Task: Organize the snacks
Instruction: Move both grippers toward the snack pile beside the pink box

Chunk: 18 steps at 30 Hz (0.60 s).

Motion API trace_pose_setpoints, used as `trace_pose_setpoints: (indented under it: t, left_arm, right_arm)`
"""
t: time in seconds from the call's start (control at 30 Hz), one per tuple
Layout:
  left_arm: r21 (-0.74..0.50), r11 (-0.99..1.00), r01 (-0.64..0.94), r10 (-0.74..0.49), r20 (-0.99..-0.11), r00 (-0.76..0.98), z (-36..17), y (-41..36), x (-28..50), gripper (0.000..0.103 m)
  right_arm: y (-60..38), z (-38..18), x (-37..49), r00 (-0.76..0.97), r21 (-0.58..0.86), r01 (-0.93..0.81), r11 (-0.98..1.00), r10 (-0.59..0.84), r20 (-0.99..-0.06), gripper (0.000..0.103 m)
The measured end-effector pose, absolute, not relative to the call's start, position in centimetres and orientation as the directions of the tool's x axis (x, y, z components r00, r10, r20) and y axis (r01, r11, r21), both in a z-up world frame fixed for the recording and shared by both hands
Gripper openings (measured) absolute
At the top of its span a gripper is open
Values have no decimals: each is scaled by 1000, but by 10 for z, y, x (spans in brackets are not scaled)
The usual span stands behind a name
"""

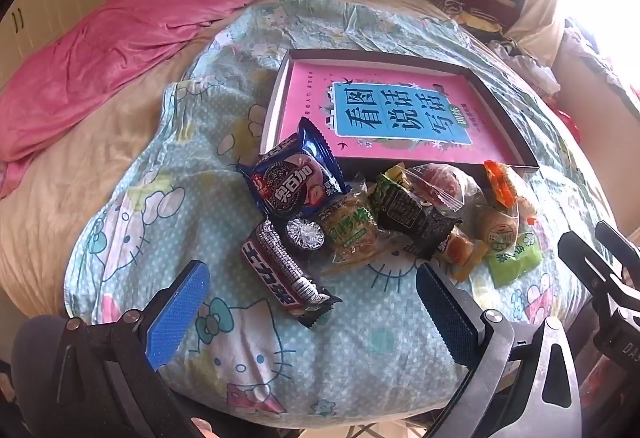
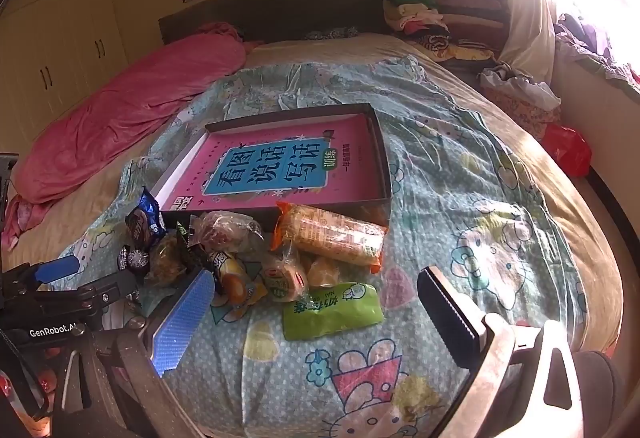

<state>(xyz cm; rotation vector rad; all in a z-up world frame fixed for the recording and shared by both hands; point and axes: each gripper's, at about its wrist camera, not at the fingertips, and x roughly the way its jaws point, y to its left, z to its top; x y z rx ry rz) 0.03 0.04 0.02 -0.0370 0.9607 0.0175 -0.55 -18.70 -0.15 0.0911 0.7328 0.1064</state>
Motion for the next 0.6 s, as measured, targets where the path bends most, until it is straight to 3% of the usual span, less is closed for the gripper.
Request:
trace_pose_setpoints:
  t: [0.6]
  left_arm:
    - [-28, 999, -28, -6, -819, 573, 2, -3, -1, 103]
  right_arm:
    - [-186, -2, -5, 739, 114, -68, 991, 127, -661, 103]
